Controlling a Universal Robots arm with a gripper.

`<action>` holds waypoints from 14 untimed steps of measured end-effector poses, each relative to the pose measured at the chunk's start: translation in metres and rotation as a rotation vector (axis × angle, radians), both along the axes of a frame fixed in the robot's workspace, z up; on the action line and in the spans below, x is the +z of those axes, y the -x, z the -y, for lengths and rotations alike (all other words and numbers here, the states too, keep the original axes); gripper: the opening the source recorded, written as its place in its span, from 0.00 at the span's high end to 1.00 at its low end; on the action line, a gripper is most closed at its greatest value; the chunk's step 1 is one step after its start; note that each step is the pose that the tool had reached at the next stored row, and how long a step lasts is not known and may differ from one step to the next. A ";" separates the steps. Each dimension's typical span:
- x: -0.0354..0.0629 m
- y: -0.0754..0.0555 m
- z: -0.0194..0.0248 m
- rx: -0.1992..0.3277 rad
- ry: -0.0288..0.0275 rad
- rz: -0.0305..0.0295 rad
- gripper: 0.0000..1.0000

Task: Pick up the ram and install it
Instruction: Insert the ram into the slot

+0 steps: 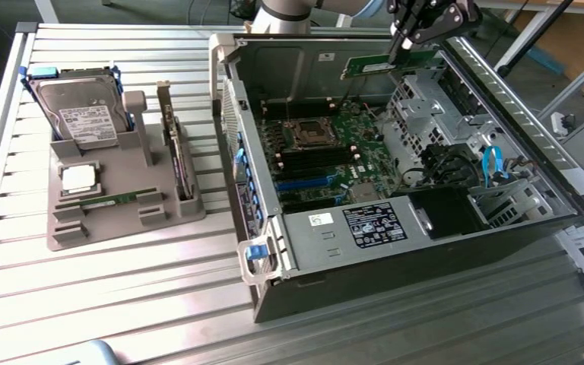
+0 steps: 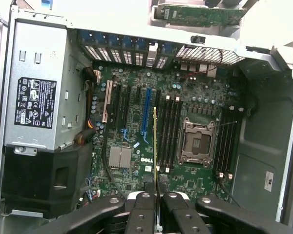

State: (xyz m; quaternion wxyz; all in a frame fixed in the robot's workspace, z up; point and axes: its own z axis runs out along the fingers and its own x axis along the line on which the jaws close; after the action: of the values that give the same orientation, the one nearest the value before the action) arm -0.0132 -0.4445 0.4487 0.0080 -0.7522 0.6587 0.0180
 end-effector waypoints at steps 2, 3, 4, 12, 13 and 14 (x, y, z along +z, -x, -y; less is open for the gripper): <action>-0.0009 0.000 0.0000 0.000 0.0000 0.0000 0.87; -0.0015 0.000 0.0000 0.000 0.0000 0.0000 0.87; -0.0019 0.000 0.0000 0.000 0.0000 -0.0001 0.87; -0.0048 -0.001 0.0000 0.000 -0.0001 -0.0001 0.87; -0.0051 -0.001 0.0000 0.000 -0.0001 -0.0001 0.87; -0.0054 -0.001 0.0000 0.000 0.0000 -0.0001 0.87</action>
State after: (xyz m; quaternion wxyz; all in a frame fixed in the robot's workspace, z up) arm -0.0122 -0.4445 0.4434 0.0079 -0.7522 0.6587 0.0180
